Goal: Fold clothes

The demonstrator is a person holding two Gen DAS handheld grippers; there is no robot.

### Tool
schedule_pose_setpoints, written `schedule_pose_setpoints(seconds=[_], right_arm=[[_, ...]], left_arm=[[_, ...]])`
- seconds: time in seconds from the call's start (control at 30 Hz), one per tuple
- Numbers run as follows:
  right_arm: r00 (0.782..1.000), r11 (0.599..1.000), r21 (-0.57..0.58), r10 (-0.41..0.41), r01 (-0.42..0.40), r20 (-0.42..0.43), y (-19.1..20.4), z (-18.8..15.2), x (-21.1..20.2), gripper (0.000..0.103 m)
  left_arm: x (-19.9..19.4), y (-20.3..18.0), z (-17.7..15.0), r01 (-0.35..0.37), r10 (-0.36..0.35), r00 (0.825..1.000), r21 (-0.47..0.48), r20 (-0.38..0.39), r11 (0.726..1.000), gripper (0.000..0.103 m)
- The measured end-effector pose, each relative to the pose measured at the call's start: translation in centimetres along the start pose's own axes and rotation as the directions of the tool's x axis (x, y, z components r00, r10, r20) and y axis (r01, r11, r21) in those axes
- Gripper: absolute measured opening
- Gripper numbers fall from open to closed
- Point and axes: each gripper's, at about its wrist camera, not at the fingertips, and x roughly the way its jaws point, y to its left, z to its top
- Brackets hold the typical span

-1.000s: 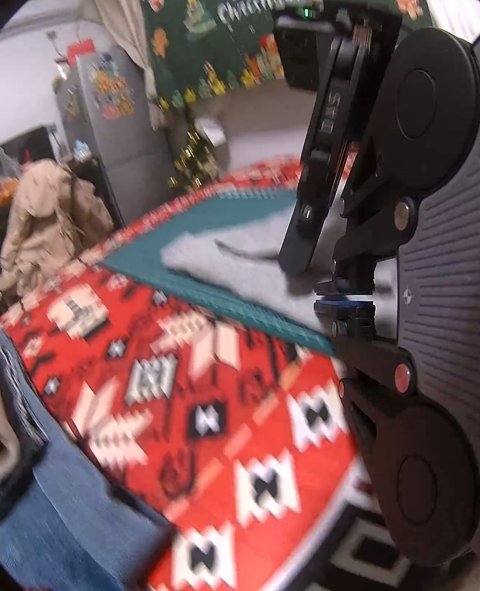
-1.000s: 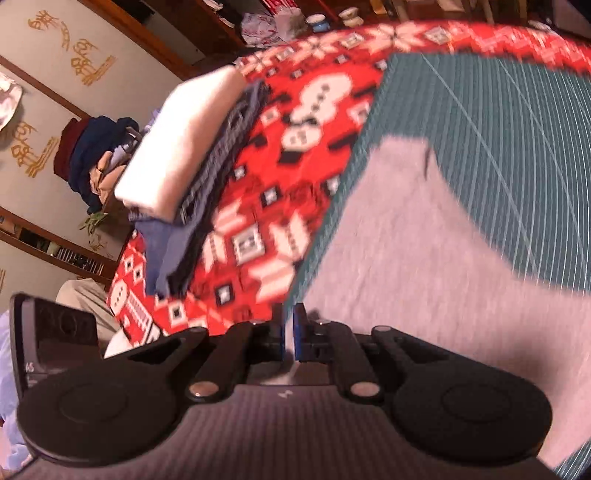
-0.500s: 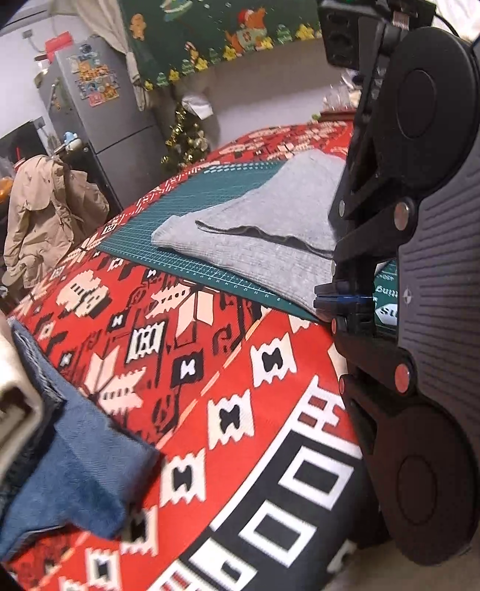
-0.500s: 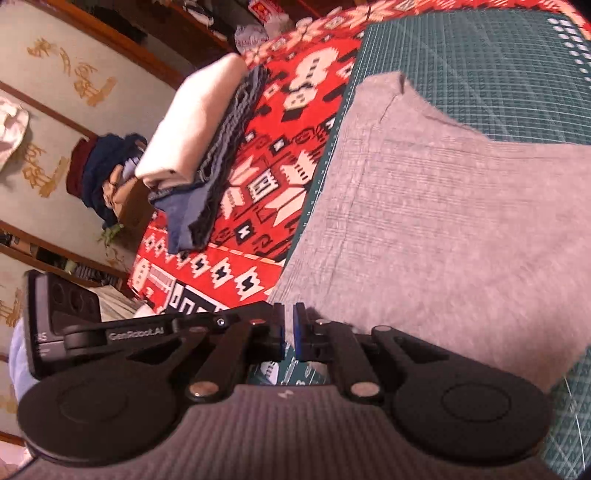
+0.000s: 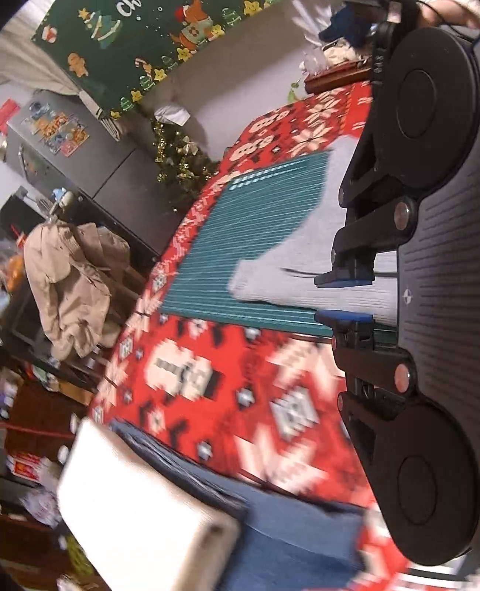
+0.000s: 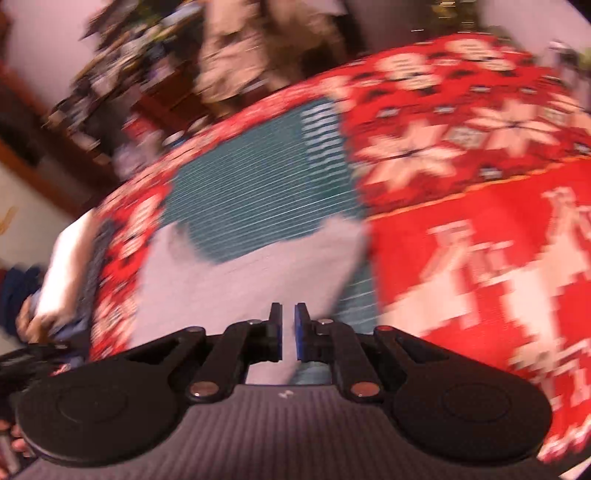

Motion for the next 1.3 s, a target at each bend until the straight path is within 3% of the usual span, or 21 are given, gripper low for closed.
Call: schedule_pose_setpoints(seconds=[0.2, 0.27, 0.6, 0.73, 0.83, 1.07, 1.3], right_arm=[[0.997, 0.994, 0.096, -0.051, 0.045, 0.064, -3.5, 1.1, 0.9, 0.01], [0.996, 0.993, 0.11, -0.049, 0.041, 0.071, -3.8, 1.4, 1.5, 0.017], [0.995, 0.997, 0.024, -0.074, 0.072, 0.069, -2.4, 2.8, 3.6, 0.018], [0.995, 0.997, 0.025, -0.075, 0.074, 0.062, -2.4, 3.1, 4.0, 0.007], [0.994, 0.997, 0.011, -0.075, 0.074, 0.074, -2.0, 3.4, 4.0, 0.005], [0.993, 0.997, -0.019, -0.07, 0.072, 0.098, -1.7, 5.9, 5.8, 0.004], [0.994, 0.993, -0.101, -0.051, 0.061, 0.095, -0.2, 9.9, 9.8, 0.004]], left_arm=[[4.6, -0.1, 2.9, 0.031, -0.03, 0.999, 0.022, -0.045, 0.999, 0.011], [6.0, -0.3, 3.5, 0.03, -0.027, 0.998, 0.038, -0.063, 0.999, 0.013], [9.8, -0.9, 4.8, 0.019, -0.009, 0.994, 0.093, -0.11, 0.996, 0.015], [10.6, -0.3, 5.2, 0.046, -0.039, 0.993, 0.057, -0.113, 0.997, 0.013], [10.6, 0.1, 5.1, 0.042, -0.038, 0.994, 0.033, -0.099, 0.999, 0.002], [7.5, 0.2, 4.2, 0.013, -0.013, 1.0, -0.015, 0.002, 1.0, 0.002], [6.6, 1.4, 3.0, -0.014, 0.015, 1.0, -0.077, 0.008, 0.997, 0.002]])
